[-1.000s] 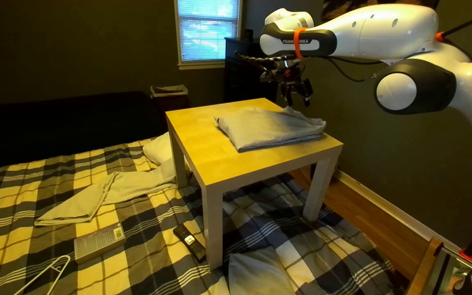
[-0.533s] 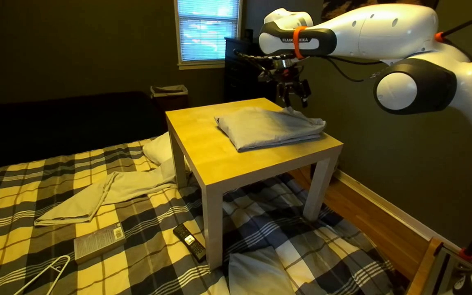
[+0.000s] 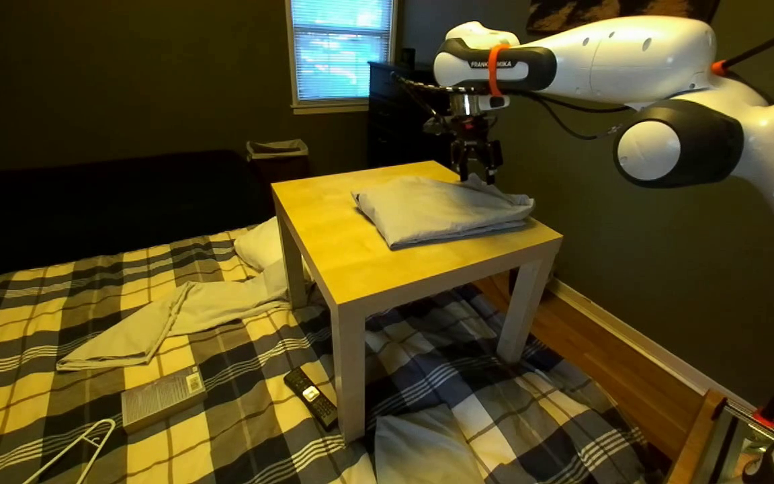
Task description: Fold the bed sheet
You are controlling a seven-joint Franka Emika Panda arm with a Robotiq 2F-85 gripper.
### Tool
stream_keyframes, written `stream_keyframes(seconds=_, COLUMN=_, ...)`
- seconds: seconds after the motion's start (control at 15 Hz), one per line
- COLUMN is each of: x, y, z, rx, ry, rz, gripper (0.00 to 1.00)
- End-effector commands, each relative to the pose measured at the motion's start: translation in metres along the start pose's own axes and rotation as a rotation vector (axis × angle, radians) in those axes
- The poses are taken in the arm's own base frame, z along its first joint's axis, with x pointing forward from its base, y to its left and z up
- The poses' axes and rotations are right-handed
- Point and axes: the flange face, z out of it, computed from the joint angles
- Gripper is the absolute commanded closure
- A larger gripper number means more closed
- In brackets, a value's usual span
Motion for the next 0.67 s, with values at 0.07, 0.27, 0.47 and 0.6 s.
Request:
stream_keyframes(seconds=0.07, x=0.017, y=-0.014, z=0.019, rx=0.045, ry=-0.074, rz=0.025, gripper=0.00)
stream_keyframes(seconds=0.27, x=0.027, y=-0.015, z=0.030, rx=0.030, ry=-0.087, rz=0.044, gripper=0.00)
stream_keyframes(seconds=0.47, x=0.039, y=-0.018, z=0.037, rx=0.046, ry=-0.100, rz=0.059, gripper=0.00)
stream_keyframes(seconds=0.6, x=0.044, y=-0.019, z=0.042, rx=0.050, ry=-0.112, rz=0.066, gripper=0.00)
